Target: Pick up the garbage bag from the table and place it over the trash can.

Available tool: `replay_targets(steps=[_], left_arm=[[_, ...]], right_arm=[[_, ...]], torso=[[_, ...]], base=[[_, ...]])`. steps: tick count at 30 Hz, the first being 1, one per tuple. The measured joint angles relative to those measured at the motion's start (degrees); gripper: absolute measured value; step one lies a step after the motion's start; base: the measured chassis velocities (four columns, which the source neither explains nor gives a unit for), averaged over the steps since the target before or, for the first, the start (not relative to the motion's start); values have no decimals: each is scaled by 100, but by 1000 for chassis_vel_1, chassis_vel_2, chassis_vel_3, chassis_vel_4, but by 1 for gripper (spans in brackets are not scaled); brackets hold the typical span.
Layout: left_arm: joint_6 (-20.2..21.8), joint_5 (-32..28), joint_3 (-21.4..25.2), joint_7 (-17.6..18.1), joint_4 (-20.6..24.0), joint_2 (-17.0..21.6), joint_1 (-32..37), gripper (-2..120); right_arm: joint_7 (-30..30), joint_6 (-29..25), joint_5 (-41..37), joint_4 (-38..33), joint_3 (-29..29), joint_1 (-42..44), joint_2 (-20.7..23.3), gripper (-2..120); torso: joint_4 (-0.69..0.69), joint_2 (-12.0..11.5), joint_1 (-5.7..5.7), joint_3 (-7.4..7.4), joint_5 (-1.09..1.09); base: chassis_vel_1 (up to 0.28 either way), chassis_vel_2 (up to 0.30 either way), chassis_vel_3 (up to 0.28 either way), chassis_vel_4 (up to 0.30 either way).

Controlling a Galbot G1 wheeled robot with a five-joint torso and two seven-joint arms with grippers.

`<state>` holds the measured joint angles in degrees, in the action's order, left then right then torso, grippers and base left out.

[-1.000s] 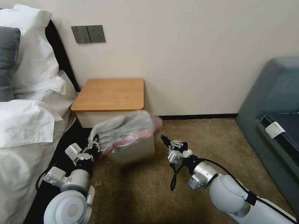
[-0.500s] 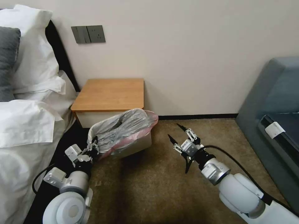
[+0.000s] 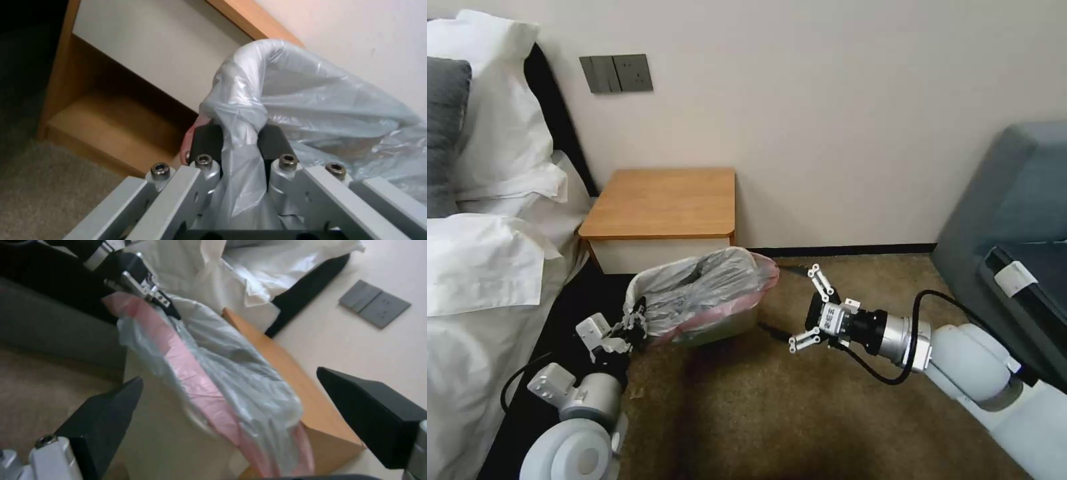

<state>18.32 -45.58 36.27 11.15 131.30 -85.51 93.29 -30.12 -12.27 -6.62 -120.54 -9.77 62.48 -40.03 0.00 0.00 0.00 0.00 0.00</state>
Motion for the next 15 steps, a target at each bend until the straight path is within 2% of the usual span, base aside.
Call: replay_targets(steps=[8, 9, 11, 12, 15], left_arm=[[0, 140, -39, -90, 47, -33, 58, 10], [0, 140, -39, -90, 47, -33, 58, 10], [0, 191, -53, -120, 53, -52, 71, 10], [0, 191, -53, -120, 53, -52, 71, 10], [-3, 212, -56, -129, 53, -57, 86, 10]], right_arm=[[-7, 103, 5, 122, 256, -177, 44, 68], [-7, 103, 5, 122, 256, -177, 44, 68], [-6, 136, 11, 175, 378, -302, 28, 57], [-6, 136, 11, 175, 378, -302, 28, 57], [-71, 174, 11, 223, 514, -407, 21, 43]], torso=[[0, 0, 0, 0, 0], [0, 0, 0, 0, 0], [0, 0, 0, 0, 0], [0, 0, 0, 0, 0], [0, 0, 0, 0, 0]], base=[[0, 0, 0, 0], [0, 0, 0, 0], [0, 0, 0, 0], [0, 0, 0, 0], [0, 0, 0, 0]])
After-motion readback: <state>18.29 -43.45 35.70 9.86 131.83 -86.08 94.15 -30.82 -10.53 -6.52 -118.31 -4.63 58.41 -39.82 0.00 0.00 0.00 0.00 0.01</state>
